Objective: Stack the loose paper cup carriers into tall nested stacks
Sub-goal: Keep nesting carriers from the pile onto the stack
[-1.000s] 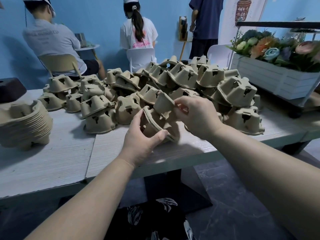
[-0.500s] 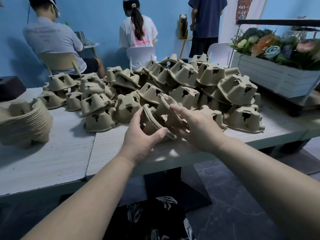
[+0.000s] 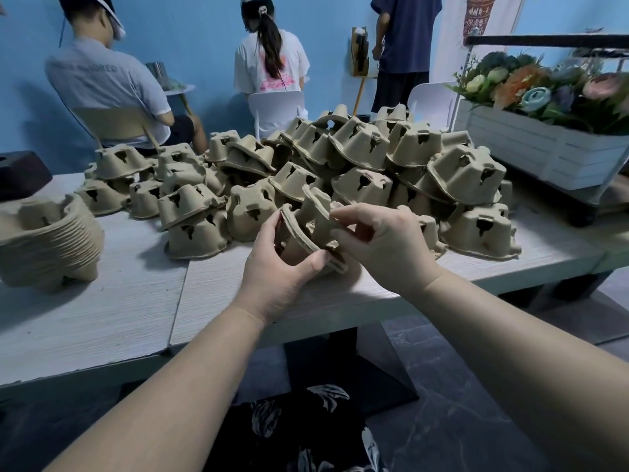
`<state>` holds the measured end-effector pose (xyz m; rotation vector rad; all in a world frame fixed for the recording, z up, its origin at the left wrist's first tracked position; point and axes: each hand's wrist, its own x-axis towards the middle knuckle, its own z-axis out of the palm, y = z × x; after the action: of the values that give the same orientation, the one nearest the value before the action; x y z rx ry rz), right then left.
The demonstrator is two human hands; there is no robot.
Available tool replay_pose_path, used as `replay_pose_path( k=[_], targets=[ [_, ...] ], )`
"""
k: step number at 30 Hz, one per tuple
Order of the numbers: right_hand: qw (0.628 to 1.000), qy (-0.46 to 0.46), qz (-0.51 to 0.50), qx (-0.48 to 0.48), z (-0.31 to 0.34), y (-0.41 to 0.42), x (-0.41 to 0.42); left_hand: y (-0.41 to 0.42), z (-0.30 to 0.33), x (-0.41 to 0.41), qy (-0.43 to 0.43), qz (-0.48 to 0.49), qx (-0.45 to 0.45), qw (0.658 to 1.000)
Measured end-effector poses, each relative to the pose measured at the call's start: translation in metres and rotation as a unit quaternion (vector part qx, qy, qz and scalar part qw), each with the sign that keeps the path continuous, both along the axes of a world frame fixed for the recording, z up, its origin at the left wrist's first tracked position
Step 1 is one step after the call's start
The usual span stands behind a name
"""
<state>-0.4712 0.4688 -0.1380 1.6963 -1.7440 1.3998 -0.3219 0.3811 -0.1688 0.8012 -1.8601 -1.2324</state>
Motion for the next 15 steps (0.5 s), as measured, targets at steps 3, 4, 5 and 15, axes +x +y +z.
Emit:
replay_pose_path(
  k=[3, 4, 5, 15],
  targets=[
    [0.999, 0.024, -0.017, 0.029, -0.006, 0.003, -0.007, 0.001, 0.002, 0.000, -0.005, 0.006, -0.002, 1.000],
    [0.998, 0.033, -0.023, 0.042, -0.007, 0.004, -0.010, 0.001, 0.003, 0.000, -0.005, 0.007, -0.006, 1.000],
    [0.998, 0.040, -0.026, 0.051, -0.008, 0.005, -0.011, 0.002, 0.003, 0.000, -0.005, 0.008, -0.010, 1.000],
    [0.999, -0.026, 0.031, 0.036, -0.002, 0.006, 0.008, 0.000, -0.001, -0.001, 0.014, -0.006, -0.008, 1.000]
  ],
)
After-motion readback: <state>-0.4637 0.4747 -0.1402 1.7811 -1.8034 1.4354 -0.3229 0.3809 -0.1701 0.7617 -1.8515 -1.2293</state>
